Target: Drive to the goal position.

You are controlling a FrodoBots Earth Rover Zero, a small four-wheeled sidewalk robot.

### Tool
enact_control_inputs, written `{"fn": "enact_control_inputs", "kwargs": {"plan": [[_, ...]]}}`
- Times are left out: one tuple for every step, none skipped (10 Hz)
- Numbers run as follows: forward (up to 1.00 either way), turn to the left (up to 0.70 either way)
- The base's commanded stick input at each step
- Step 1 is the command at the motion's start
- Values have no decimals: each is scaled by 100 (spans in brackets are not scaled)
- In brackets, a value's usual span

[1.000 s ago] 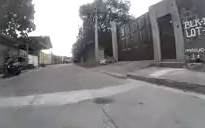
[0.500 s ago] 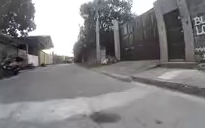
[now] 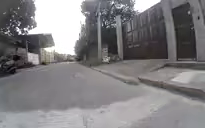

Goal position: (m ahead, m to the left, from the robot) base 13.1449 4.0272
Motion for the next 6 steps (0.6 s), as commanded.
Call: {"fn": "enact_control_inputs", "kwargs": {"plan": [[100, 1], [100, 1], [100, 1], [100, 1], [100, 1], [100, 1]]}}
